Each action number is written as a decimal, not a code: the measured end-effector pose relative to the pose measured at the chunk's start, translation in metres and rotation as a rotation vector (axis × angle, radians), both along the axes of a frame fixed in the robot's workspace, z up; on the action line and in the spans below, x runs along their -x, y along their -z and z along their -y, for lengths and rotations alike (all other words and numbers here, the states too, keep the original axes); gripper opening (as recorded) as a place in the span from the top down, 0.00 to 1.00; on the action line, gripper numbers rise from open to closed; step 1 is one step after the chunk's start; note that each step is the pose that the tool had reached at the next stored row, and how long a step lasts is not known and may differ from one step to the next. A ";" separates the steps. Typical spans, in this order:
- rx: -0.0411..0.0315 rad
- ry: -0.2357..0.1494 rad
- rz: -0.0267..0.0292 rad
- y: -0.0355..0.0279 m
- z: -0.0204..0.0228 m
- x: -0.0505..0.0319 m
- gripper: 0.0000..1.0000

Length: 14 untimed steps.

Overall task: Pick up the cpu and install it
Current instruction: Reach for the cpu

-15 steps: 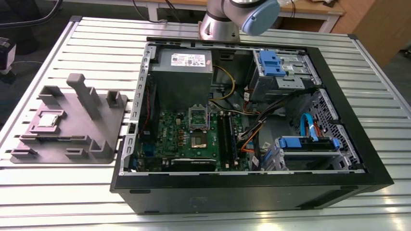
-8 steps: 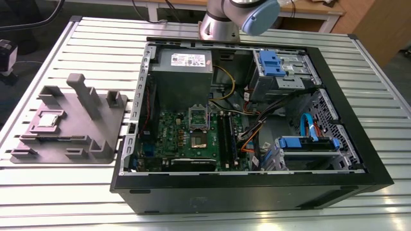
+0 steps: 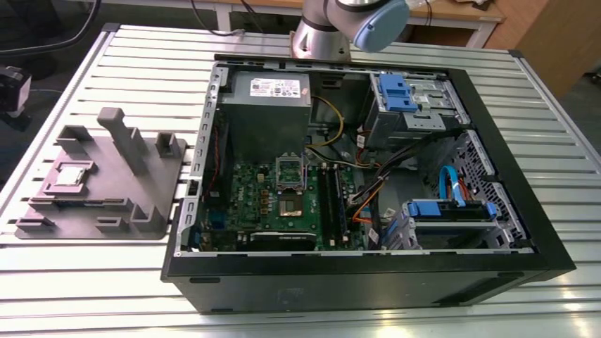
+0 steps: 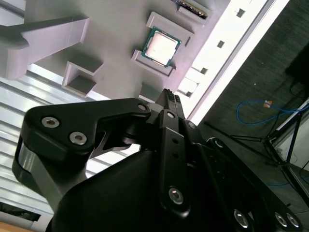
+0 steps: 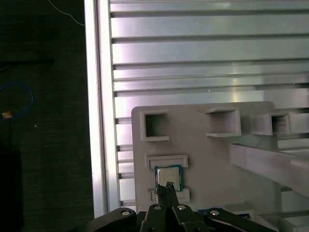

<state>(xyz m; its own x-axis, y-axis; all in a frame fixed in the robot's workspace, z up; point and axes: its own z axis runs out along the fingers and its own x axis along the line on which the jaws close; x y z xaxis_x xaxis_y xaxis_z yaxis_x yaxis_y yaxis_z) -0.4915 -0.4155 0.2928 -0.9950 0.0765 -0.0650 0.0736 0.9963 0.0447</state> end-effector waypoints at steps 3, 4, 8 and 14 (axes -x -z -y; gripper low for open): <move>0.0000 0.000 -0.0011 0.0049 0.0001 0.0000 0.89; 0.0000 0.000 -0.0015 0.0064 0.0001 0.0000 0.89; 0.0000 0.000 -0.0030 0.0124 0.0002 0.0000 0.89; 0.0000 0.000 -0.0041 0.0199 0.0003 0.0000 0.89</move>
<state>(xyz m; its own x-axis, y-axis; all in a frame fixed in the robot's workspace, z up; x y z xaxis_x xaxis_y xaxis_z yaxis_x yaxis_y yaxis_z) -0.4915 -0.4158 0.2729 -0.9952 0.0765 -0.0609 0.0739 0.9963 0.0444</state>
